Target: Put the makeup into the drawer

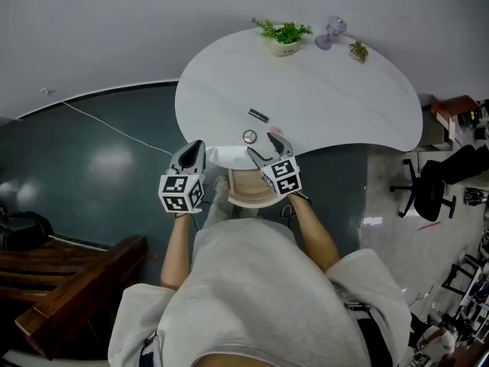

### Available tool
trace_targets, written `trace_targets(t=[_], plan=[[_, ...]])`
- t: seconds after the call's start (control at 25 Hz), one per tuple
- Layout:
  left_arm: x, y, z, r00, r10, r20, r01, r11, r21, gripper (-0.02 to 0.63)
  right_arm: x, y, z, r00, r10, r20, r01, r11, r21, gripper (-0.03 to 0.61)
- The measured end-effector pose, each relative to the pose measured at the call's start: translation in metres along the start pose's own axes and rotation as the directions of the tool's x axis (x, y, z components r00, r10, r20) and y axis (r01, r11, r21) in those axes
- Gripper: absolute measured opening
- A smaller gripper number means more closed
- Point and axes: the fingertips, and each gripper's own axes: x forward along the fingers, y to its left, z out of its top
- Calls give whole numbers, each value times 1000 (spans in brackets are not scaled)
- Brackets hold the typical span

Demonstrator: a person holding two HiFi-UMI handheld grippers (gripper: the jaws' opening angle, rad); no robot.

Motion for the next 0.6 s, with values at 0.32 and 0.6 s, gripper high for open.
trace_targets(t=[0.32,0.6], plan=[[-1,32,-1,1000,4,-9,-5,1000,-21,17,47,3,-23,992,2,-125,-2,1000,1,296],[-10,51,-8,1000,25,-13,-25,999,-40,17,71,2,-44,974,-3,-228,-1,1000,-19,278]])
